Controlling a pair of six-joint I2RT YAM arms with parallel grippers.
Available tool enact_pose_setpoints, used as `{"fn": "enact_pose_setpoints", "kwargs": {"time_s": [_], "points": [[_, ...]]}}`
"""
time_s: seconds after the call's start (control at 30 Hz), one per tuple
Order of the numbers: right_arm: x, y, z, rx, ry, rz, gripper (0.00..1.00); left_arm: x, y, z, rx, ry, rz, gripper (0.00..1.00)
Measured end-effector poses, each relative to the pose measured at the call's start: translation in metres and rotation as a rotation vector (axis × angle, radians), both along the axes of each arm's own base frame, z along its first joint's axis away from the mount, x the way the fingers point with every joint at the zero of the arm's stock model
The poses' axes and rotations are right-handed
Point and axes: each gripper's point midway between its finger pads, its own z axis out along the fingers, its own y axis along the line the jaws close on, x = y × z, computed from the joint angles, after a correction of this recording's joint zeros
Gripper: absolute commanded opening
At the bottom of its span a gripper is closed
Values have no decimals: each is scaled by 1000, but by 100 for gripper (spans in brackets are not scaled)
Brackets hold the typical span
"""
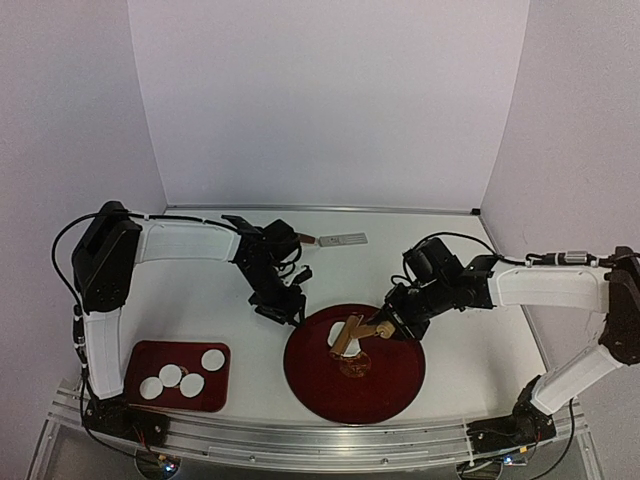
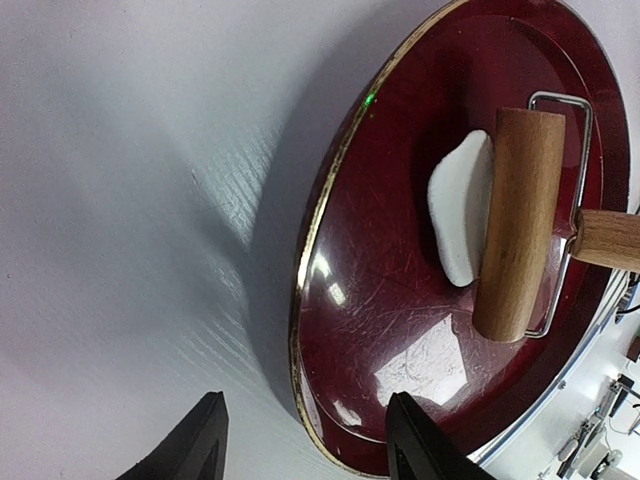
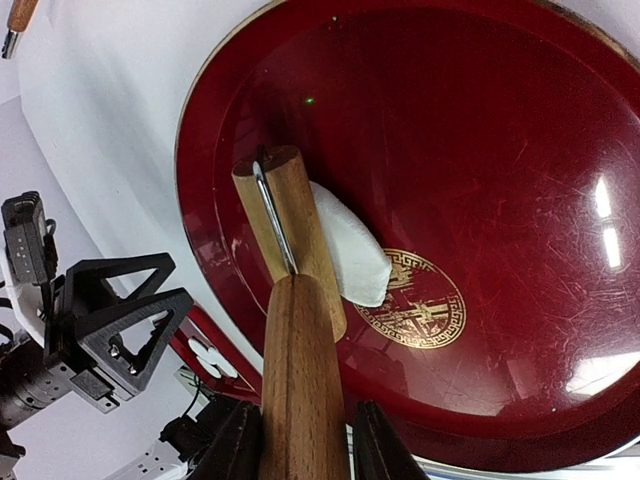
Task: Roll out the dumpling wrappers from the dough
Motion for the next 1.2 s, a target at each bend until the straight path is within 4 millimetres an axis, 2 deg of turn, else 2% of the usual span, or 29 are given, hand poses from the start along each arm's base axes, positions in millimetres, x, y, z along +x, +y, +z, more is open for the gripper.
{"fn": "enact_pose_setpoints", "kwargs": {"time_s": [0.23,0.43,0.67,0.93,1.2], "points": [[-1,-4,-2,-26,12,-13,0,0,0,-6,7,5,-6,49],[0,-3,-3,-29,14,-9,0,0,-1,-19,16,14,-13,33],[11,10,-6,-20,10,-2,0,-3,2,-31,31,30,-25,17],[13,11,-6,-21,8,-3,0,-4,-2,-32,19,30,-26,1],[-1,-4,-5,-25,13,-22,0,-1,-2,-32,21,31,6,0]]}}
